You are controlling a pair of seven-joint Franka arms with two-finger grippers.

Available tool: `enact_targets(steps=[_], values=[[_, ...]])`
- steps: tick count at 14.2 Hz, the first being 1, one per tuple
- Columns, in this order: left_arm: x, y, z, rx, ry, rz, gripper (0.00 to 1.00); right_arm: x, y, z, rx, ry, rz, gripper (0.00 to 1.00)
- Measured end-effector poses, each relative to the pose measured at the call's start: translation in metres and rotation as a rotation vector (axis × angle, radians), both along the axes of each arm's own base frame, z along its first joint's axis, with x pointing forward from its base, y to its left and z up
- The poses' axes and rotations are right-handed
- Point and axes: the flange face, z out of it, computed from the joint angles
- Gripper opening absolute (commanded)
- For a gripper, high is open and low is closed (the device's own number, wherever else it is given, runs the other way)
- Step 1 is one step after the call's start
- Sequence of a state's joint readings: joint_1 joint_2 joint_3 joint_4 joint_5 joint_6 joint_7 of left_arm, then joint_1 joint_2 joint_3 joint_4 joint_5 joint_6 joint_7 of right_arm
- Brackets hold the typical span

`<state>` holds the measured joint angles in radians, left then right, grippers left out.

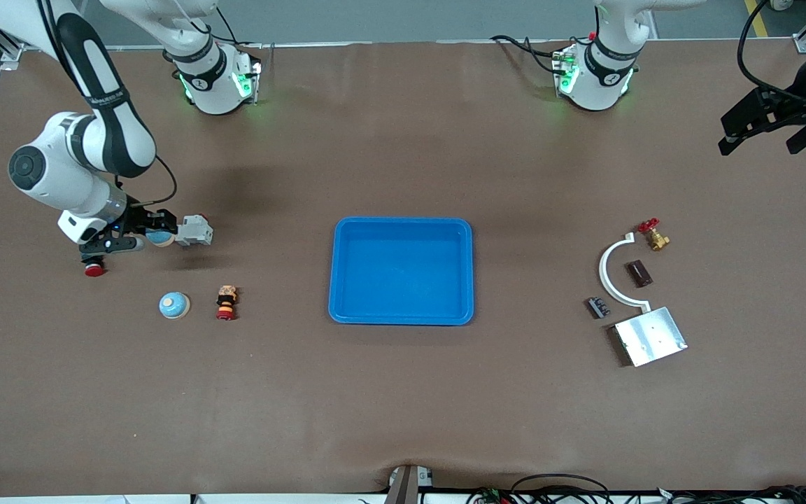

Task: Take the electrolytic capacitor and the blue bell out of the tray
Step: 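Carry the bell with the right gripper toward the white block, then lower the bell beside the white block and open the right gripper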

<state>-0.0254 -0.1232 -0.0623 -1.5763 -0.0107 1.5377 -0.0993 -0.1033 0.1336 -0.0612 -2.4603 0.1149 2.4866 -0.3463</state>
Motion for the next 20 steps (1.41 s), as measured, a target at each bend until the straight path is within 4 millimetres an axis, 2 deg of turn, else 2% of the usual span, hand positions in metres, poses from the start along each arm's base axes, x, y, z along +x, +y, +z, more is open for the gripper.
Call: enact_targets(steps=[9, 13, 20], values=[[0.003, 0.002, 0.009, 0.0, -0.021, -0.028, 1.0, -0.012, -0.062, -0.056, -0.018, -0.043, 0.106, 0.0], [0.002, 0.002, 0.014, 0.001, -0.031, -0.037, 1.0, -0.015, -0.076, -0.062, -0.021, -0.051, 0.12, 0.0], [0.003, 0.002, 0.013, 0.001, -0.029, -0.037, 1.0, -0.017, -0.081, -0.065, -0.02, -0.047, 0.115, 0.0]])
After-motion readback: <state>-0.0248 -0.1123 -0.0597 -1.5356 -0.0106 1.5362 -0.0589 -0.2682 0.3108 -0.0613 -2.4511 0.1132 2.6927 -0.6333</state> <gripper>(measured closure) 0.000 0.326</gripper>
